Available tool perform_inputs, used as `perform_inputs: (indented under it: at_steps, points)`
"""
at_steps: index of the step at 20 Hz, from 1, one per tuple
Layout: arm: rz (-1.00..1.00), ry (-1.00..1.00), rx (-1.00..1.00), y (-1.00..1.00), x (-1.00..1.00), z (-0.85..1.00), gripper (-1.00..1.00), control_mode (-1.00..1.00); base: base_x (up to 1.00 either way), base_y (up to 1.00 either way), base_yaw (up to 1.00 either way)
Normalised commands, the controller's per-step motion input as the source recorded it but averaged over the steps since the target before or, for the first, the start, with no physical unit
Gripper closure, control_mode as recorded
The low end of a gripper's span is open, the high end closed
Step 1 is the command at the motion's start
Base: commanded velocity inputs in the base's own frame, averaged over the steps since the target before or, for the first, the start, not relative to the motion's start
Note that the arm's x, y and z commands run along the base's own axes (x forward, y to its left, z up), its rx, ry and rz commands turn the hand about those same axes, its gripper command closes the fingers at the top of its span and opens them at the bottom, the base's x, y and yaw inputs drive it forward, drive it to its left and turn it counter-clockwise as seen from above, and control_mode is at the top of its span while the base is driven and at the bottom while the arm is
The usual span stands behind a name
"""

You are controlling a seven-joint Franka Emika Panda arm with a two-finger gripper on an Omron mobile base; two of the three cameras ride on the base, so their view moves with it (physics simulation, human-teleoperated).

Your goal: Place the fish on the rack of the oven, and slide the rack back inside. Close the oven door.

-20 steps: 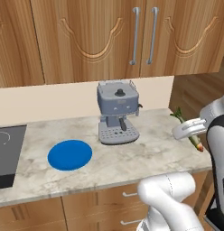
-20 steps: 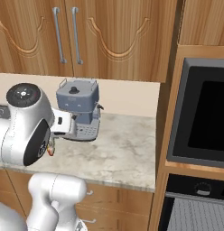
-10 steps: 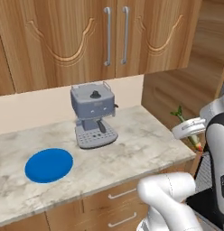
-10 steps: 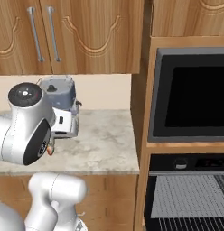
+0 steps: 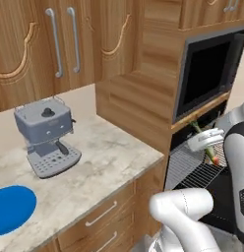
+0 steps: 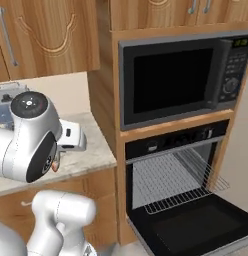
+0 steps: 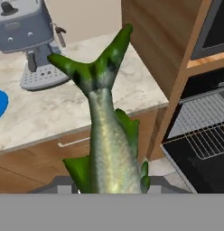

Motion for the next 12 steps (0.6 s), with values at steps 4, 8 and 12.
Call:
perform_inputs:
  at_steps: [4, 8, 12]
  points:
    - [0.0, 0.0, 0.0, 0.0, 0.0, 0.0, 1.0, 1.0, -0.22, -0.05, -0.63]
    - [0.0, 0.0, 0.0, 0.0, 0.0, 0.0, 1.0, 1.0, 0.0, -0.04, -0.53]
    - [0.0, 0.0, 0.0, 0.0, 0.0, 0.0, 1.0, 1.0, 0.06, 0.0, -0.54]
